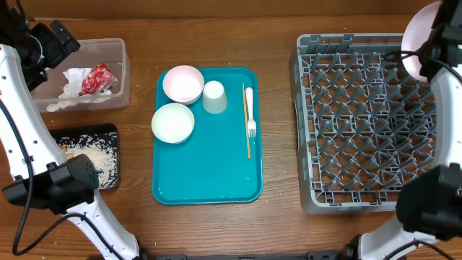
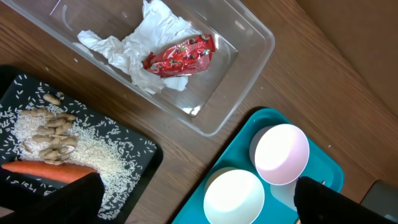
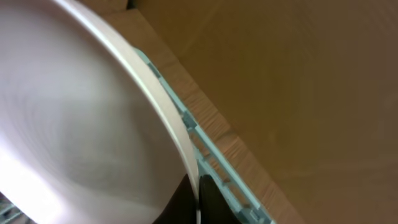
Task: Sort waste into correct bins and load items into the dishwasher rack
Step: 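Lift the plate right and stand it upright in the dish rack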
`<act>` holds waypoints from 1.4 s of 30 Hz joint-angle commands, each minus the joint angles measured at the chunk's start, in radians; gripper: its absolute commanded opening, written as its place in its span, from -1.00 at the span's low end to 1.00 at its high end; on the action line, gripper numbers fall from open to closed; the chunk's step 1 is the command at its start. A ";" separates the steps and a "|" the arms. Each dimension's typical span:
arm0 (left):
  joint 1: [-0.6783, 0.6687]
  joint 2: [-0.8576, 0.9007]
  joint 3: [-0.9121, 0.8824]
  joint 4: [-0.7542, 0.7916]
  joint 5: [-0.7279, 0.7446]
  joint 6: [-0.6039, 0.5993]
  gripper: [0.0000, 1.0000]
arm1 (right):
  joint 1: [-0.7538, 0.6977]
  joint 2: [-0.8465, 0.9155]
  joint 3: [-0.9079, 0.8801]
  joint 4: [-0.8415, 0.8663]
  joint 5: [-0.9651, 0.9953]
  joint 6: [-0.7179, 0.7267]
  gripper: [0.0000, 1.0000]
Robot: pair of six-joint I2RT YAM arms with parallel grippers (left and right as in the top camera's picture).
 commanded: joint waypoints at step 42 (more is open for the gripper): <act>-0.007 0.003 0.000 0.002 0.005 -0.006 1.00 | 0.708 0.029 0.032 0.069 -0.890 0.294 1.00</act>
